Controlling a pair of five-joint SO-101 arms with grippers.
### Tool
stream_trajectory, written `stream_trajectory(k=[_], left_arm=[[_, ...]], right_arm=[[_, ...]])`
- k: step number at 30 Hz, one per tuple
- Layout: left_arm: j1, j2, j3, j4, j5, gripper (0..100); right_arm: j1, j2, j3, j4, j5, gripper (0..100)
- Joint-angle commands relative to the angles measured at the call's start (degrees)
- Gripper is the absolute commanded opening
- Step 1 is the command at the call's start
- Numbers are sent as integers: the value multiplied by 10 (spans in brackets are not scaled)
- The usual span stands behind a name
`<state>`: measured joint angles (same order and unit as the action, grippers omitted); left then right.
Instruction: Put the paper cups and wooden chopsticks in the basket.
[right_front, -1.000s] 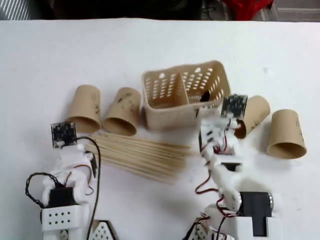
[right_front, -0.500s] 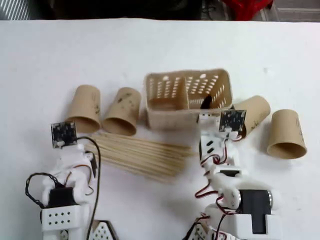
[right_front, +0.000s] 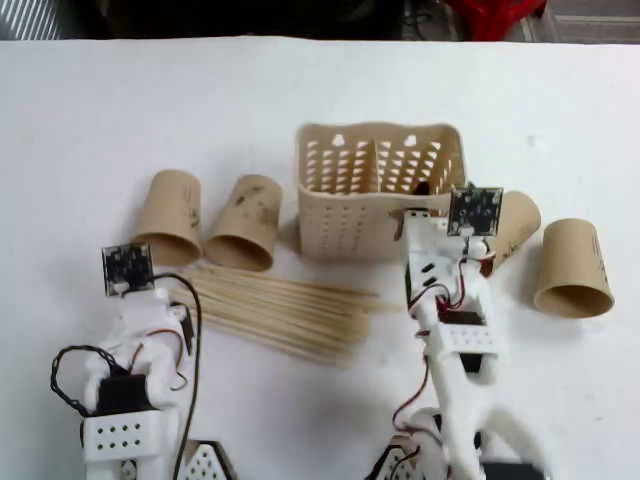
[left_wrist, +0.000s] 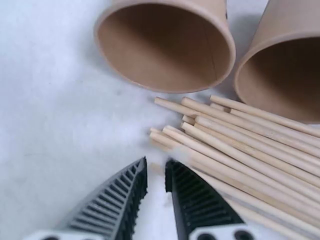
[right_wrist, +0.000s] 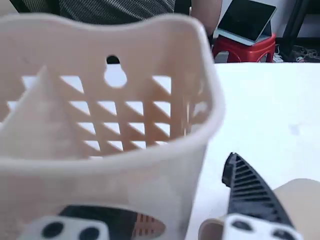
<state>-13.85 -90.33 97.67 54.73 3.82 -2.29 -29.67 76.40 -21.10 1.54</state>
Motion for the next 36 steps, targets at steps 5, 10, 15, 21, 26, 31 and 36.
stream_trajectory(k=[5,10,15,21,26,31,36], left_arm=[[-1,-5,-3,3,4,85],[-1,-5,-3,3,4,85],[-1,-5,-3,3,4,85],[-1,-5,-3,3,4,85],[-1,-5,-3,3,4,85],[-1,-5,-3,3,4,85],[-1,-5,-3,3,4,85]], right_arm=[[8,-200,49,116,9,231],[9,-251,72,182,9,230],[14,-291,91,255,9,230],[13,-374,95,301,9,230],[12,-442,91,338,8,230],[12,-503,91,429,8,230],[14,-567,91,523,17,230]])
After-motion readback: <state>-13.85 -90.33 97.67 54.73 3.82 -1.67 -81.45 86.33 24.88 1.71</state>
